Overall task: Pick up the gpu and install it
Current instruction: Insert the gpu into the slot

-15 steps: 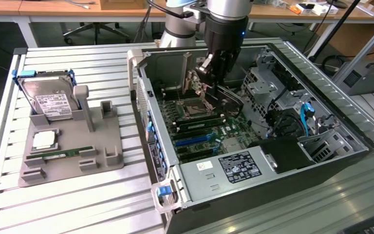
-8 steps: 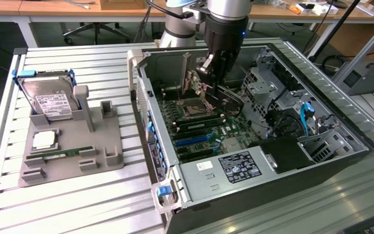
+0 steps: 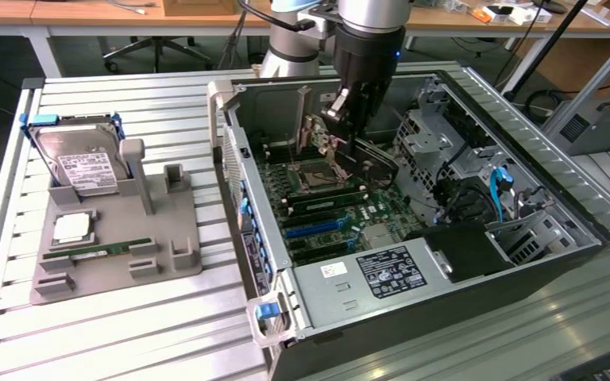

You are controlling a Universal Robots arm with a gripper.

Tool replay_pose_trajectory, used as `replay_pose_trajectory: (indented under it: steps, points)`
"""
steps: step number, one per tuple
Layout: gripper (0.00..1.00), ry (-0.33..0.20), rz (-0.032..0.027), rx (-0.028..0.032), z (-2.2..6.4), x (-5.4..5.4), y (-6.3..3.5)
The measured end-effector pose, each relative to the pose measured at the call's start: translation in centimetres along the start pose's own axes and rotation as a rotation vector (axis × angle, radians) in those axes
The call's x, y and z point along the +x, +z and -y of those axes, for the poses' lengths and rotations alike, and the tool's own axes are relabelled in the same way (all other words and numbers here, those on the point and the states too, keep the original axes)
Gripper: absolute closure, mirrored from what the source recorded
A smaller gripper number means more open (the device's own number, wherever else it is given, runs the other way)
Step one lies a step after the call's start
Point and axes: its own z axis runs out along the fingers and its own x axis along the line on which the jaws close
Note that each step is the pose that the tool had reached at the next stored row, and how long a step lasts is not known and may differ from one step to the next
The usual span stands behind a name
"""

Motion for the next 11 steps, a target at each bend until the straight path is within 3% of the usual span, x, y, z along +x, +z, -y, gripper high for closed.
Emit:
replay_pose_trajectory:
  steps: [11]
  points:
    - [0.73,-0.033,0.0037,-0.0011,0.0,-0.01,0.0]
